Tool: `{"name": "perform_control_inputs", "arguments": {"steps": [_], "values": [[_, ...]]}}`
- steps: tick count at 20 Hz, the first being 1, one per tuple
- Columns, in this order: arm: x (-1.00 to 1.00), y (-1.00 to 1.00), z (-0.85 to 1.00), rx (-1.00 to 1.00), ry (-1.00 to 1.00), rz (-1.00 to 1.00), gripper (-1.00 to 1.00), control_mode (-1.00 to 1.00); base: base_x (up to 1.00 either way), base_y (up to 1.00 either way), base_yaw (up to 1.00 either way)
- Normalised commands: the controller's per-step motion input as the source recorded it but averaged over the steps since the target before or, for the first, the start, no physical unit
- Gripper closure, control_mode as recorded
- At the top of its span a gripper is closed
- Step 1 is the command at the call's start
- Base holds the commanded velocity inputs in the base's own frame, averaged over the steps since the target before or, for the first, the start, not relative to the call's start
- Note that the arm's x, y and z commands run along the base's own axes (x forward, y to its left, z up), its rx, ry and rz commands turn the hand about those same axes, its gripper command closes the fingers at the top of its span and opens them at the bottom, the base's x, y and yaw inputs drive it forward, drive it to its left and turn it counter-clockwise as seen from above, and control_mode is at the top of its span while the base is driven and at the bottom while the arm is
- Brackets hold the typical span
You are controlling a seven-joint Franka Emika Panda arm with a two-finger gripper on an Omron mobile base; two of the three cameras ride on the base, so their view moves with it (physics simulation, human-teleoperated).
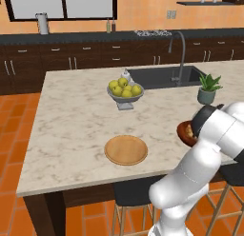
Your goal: Pick the chicken drumstick and lemon wedge from their plates and place them in the bowl. Then put the bowl in the fridge.
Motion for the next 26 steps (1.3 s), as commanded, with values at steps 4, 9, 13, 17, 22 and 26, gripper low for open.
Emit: {"name": "perform_control_inputs", "arguments": {"steps": [4,9,13,17,22,26], "values": [[0.13,0.17,0.0,0.0,0.02,-0.05,1.0,-1.0,0.0,0.0,0.0],[0.0,0.44,0.0,0.0,-0.11,-0.18,1.0,-1.0,0.0,0.0,0.0],[-0.01,0.48,0.0,0.02,-0.09,-0.24,1.0,-1.0,0.0,0.0,0.0],[-0.18,0.24,0.52,0.0,0.11,-0.12,1.0,-1.0,0.0,0.0,0.0],[-0.67,0.12,0.67,0.06,0.04,-0.01,1.0,-1.0,0.0,0.0,0.0],[-0.69,0.45,0.59,0.12,-0.06,0.0,1.0,-1.0,0.0,0.0,0.0]]}}
